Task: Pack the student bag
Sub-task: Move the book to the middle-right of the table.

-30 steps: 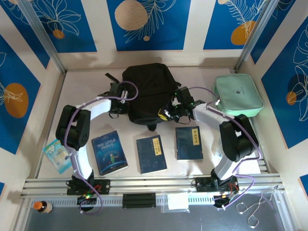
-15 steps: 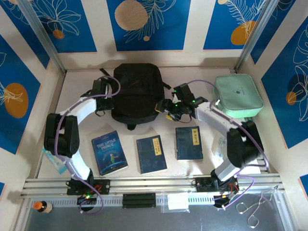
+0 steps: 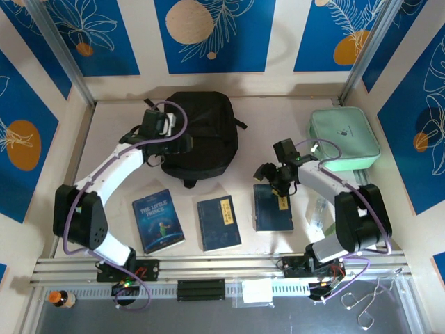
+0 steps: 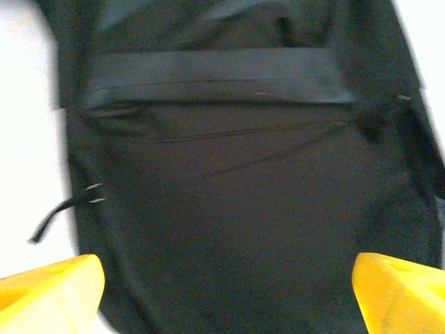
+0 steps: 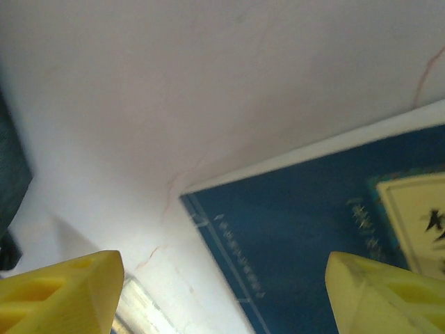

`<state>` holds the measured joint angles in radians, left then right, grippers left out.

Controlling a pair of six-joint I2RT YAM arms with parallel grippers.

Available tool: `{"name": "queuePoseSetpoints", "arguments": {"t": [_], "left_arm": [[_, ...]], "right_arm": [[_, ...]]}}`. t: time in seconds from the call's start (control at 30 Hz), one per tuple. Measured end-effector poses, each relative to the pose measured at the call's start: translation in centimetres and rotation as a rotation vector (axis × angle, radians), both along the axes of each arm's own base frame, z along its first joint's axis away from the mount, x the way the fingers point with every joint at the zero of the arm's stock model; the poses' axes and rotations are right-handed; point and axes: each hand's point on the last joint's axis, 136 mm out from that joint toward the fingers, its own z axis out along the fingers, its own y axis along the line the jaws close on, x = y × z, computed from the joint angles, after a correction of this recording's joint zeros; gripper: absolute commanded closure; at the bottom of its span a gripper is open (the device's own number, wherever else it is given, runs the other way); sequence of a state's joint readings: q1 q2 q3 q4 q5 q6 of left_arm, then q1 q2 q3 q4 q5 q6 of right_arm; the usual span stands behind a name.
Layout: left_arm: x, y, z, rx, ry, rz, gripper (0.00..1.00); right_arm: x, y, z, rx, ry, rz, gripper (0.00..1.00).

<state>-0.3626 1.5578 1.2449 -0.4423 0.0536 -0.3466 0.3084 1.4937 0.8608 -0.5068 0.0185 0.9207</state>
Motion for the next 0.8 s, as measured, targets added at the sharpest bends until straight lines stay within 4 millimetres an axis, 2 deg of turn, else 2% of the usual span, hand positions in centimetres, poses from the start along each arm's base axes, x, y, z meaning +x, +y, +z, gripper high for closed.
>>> {"name": "queuePoseSetpoints", "arguments": {"t": [0.13, 0.23, 0.33, 0.57, 0.63, 0.73, 0.8], "left_arm": [[-0.6, -5.5, 1.1, -0.062, -0.004, -0.104, 0.0], [-1.2, -8.8, 0.9, -0.115, 0.021, -0.151, 0.0], [-1.9, -11.7, 0.1, -0.167, 0.065, -0.177, 0.04], [-3.3, -18.1, -1.8, -0.242, 0.153, -0.228, 0.07], [-3.7, -19.8, -2.2, -0.258, 0.169, -0.243, 0.08], [-4.5, -22.0, -3.1, -0.269, 0.199, -0.252, 0.1], [-4.8, -23.3, -3.9, -0.269, 0.22, -0.259, 0.14]], "right_arm": [[0.5, -0.7, -2.0, -0.006, 0.051, -0.037, 0.24], [1.5, -0.8, -2.0, 0.012, 0.048, -0.063, 0.24], [3.9, -0.8, -1.9, 0.032, 0.021, -0.085, 0.25], [10.8, -1.3, -1.3, 0.064, -0.054, -0.13, 0.3], [11.6, -1.9, -1.1, 0.066, -0.073, -0.135, 0.3], [11.9, -3.2, -0.6, 0.062, -0.092, -0.141, 0.31], [11.6, -4.1, 0.1, 0.061, -0.109, -0.142, 0.38]]}}
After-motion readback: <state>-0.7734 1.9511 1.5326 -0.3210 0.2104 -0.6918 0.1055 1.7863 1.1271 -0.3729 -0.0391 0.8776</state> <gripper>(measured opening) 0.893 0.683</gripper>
